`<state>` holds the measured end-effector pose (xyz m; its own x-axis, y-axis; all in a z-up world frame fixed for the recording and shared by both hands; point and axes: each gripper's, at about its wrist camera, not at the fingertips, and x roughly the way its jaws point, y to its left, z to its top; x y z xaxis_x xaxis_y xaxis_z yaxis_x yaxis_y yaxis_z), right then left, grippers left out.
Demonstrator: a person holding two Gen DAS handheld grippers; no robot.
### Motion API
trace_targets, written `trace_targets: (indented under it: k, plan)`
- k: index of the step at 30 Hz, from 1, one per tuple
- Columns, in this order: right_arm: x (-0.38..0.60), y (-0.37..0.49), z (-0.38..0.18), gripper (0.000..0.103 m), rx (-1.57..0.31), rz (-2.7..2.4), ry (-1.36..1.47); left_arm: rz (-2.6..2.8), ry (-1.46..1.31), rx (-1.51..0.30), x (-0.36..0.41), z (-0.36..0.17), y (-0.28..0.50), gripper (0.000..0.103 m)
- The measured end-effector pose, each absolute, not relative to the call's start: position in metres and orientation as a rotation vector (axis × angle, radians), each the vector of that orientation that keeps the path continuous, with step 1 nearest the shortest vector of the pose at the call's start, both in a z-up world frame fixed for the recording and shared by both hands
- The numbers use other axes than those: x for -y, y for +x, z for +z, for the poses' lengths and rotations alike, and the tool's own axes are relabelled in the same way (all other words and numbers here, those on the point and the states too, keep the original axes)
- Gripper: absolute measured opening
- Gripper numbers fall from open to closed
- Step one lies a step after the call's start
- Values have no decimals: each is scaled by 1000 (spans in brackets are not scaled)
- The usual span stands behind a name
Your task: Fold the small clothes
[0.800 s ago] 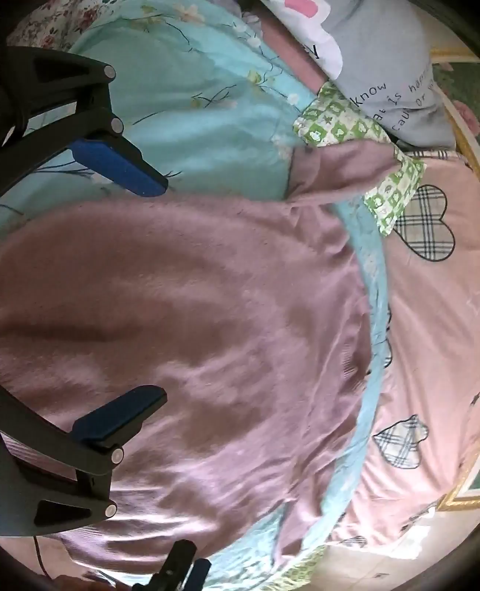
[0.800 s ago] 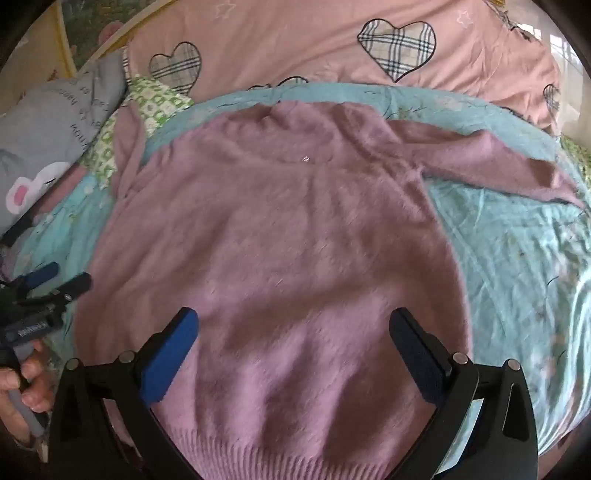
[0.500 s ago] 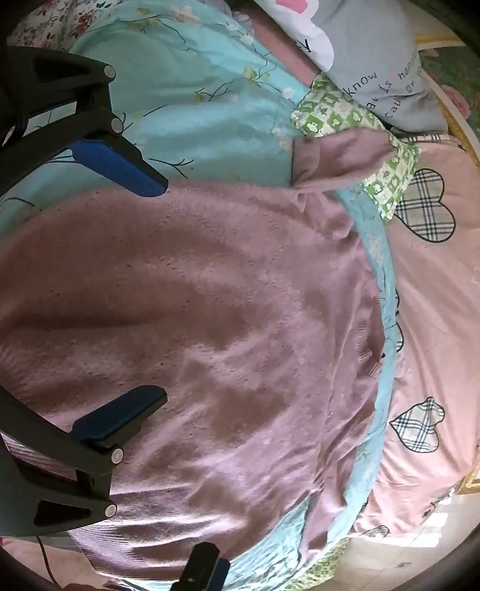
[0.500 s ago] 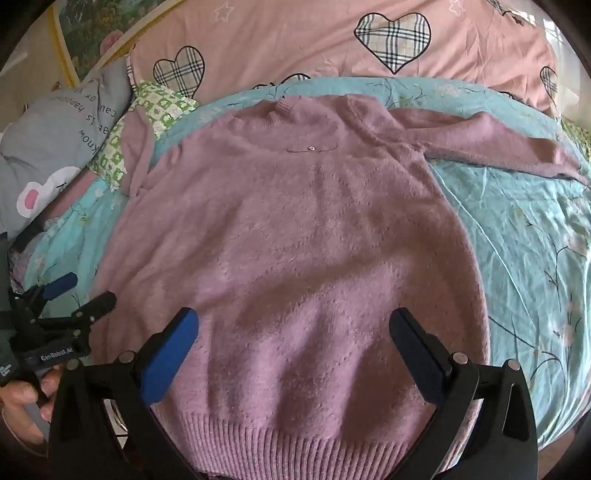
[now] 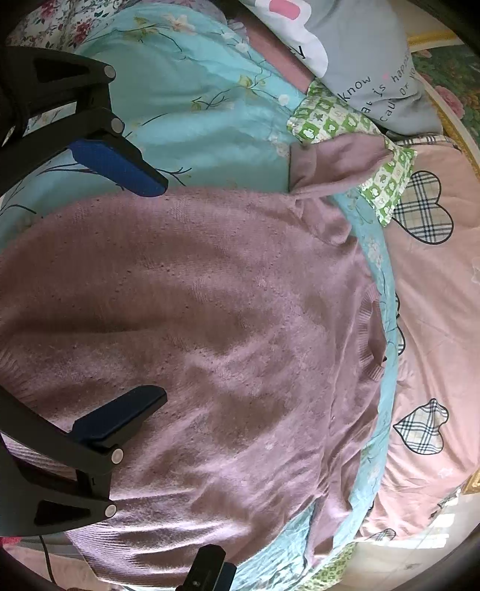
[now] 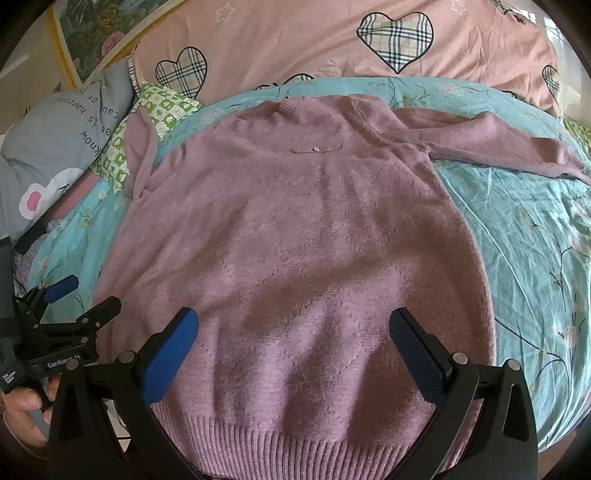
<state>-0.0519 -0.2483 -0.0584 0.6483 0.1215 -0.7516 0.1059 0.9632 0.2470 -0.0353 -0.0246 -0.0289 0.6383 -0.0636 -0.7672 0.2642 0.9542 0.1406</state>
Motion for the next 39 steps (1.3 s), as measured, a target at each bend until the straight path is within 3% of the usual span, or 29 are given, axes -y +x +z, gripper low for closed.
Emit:
trace_targets:
  k: [39]
  plan:
    - [235,-51,-56,103,-869,-9,203,-178,250,-868,32,-30,-32,102]
